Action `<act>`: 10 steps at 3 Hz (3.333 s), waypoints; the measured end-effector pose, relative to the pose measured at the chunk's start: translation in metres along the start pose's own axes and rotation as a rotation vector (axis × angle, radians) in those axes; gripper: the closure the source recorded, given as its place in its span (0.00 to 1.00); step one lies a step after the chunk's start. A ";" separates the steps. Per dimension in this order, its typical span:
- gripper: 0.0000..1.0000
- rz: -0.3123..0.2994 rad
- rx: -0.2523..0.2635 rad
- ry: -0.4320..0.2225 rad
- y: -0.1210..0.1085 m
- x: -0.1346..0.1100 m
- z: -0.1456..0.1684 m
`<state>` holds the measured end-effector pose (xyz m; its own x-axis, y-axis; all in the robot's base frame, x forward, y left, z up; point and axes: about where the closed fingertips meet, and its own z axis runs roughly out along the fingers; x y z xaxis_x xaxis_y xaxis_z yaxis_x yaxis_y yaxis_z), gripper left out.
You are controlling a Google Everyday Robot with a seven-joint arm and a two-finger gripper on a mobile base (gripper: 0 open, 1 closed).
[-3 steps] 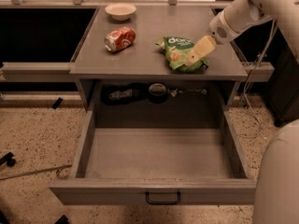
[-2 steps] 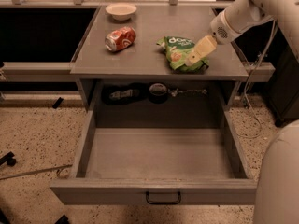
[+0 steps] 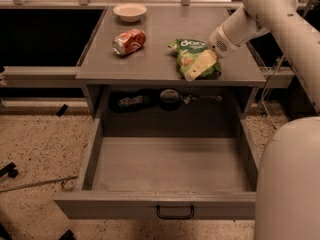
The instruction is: Place green rice chip bag into top drawer
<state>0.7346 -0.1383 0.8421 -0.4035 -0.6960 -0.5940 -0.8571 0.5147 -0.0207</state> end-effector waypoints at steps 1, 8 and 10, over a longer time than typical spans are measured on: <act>0.17 0.000 -0.009 0.003 0.001 0.001 0.003; 1.00 -0.282 -0.320 -0.109 0.074 0.026 -0.089; 1.00 -0.355 -0.324 -0.130 0.109 0.030 -0.120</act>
Offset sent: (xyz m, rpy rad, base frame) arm -0.0006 0.0017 -0.0026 0.0008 0.0078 0.0049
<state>0.5907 -0.1630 0.9186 -0.0435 -0.7214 -0.6912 -0.9981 0.0613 -0.0012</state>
